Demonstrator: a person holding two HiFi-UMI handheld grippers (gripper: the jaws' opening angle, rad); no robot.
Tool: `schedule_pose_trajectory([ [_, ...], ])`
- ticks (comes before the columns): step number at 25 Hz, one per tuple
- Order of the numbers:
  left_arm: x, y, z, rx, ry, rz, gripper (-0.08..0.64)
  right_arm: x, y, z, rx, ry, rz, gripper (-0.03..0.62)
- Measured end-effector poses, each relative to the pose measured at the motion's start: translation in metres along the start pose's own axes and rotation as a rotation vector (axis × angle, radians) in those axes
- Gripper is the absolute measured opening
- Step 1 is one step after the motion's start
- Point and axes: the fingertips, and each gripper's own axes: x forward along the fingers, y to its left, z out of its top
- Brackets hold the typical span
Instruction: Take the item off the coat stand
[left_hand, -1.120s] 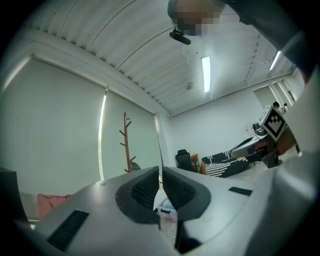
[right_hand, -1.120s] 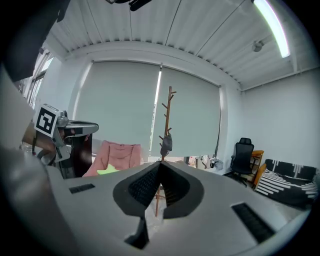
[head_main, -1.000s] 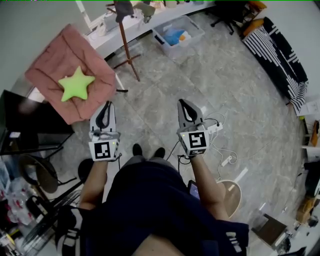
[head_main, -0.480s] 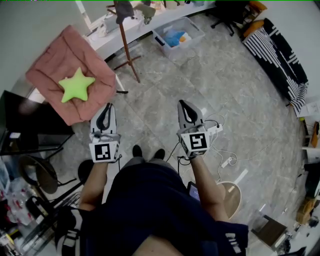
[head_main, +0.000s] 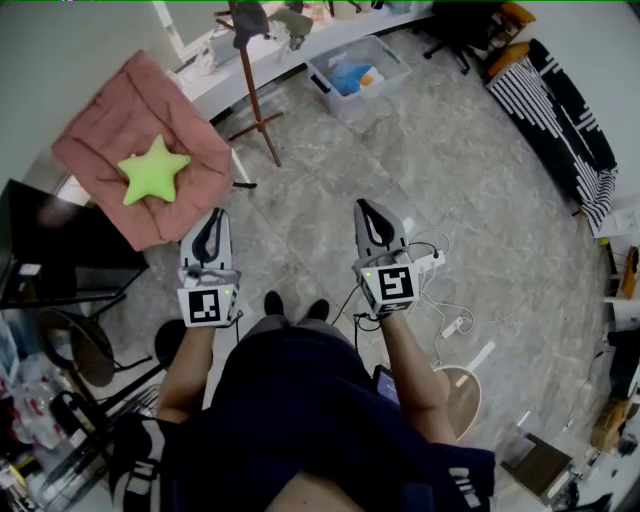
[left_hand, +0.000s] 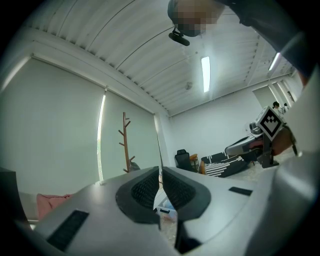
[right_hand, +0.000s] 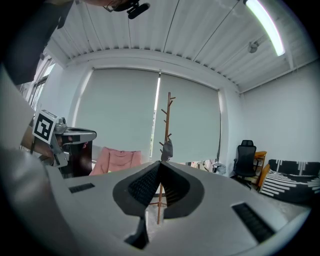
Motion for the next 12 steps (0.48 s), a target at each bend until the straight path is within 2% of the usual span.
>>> schedule_pose_trajectory([
  [6, -0.002, -0.001, 0.0, 0.006, 0.001, 0.002, 0.041, 0.003, 0.001, 0.008, -0.003, -0.016, 0.024, 0.027],
  [12, -0.001, 0.007, 0.001, 0.009, -0.013, -0.001, 0.041, 0.017, 0.005, 0.016, 0.016, -0.036, 0.044, 0.144],
])
